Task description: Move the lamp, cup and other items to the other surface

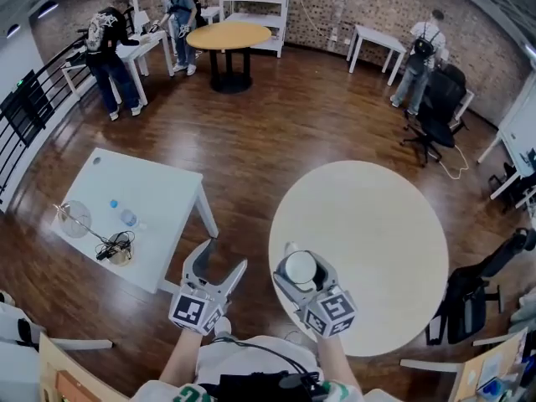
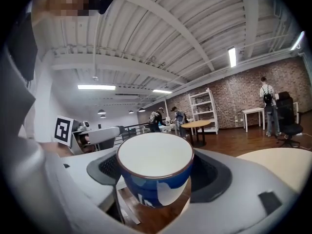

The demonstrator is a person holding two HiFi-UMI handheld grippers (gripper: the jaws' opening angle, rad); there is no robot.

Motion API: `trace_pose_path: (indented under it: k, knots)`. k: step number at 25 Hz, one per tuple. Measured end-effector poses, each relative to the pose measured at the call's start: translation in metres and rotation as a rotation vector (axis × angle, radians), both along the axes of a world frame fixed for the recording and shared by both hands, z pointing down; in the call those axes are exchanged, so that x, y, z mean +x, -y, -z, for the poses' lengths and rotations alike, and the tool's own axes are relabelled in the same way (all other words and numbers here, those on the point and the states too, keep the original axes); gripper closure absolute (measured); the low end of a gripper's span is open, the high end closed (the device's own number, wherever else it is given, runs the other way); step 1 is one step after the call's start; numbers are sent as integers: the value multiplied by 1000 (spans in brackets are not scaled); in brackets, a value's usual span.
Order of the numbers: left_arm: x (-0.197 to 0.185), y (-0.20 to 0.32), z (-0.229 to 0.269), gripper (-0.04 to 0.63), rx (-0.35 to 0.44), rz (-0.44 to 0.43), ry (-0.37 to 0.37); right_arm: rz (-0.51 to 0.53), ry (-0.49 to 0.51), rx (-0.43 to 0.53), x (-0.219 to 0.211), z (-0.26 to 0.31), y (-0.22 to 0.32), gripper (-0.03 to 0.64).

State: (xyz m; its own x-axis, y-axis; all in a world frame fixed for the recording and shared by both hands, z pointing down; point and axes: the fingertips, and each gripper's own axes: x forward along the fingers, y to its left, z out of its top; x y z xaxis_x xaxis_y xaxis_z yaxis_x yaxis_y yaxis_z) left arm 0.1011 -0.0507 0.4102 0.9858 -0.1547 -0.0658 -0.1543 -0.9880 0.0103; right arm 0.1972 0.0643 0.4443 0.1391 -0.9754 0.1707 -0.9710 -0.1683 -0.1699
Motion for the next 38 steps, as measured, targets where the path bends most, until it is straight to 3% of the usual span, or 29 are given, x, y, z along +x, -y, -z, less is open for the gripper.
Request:
trace_pose_path:
  k: [5,11,19,24,28,32,38]
  knots:
    - [-36,36,15,262,21,91,-15,121,-2,30,-38,7,50,193]
    - [-87,74,6,262,22,211,11,241,22,-2,-85,-1,110,193]
    - [-144,125,-18,262,-44,368,52,405,-27,-63,-136,-35,198,193]
    - [-180,158,-40,262,-32,442,83,433,-49,-100,-144,-67,265,193]
    - [-199,184,-59,262,-111,467,106,427,-8,-139,-150,-103,325,193]
    - [-218,208,-90,262,-87,480,141,413,34,-190,-154,-154,378,193]
    - [-231,235,-107,264,-176,496,149,429,11,-231,-174,-220,460,193]
